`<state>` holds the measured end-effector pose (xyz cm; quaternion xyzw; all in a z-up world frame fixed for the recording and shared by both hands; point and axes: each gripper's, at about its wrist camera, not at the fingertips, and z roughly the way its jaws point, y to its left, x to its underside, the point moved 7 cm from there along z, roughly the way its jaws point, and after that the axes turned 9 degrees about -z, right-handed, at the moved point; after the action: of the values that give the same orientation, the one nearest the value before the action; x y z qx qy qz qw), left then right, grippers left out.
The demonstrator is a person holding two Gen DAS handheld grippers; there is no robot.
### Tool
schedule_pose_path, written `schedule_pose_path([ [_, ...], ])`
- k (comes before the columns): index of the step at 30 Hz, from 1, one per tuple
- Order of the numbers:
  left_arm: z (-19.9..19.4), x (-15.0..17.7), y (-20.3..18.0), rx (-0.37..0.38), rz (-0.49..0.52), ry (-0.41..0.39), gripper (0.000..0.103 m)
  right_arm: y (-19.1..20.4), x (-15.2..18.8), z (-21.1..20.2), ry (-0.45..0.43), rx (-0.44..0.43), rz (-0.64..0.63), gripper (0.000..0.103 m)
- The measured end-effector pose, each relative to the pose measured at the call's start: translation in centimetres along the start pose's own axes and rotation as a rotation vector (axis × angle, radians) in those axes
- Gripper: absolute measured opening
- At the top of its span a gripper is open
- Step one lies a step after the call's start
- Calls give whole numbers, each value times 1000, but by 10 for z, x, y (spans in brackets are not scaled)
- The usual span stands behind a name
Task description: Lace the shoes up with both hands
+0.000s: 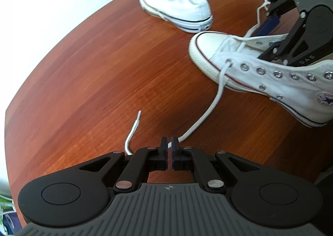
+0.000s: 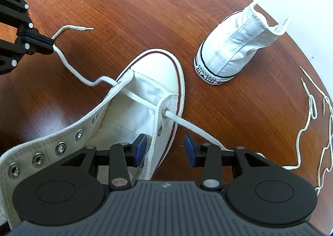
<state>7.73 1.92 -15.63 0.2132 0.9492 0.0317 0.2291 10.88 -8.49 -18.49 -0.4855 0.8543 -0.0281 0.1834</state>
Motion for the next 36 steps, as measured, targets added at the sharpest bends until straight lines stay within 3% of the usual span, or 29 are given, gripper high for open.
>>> schedule_pose_path([
  [24, 14, -52, -66, 148, 222, -47, 8, -2, 2, -1, -11, -8, 0, 41],
  [34, 17, -54, -73, 135, 291, -47, 8, -2, 2, -1, -11, -4, 7, 41],
  [36, 18, -55, -73, 136, 299, -48, 13, -1, 2, -1, -10, -3, 6, 41],
])
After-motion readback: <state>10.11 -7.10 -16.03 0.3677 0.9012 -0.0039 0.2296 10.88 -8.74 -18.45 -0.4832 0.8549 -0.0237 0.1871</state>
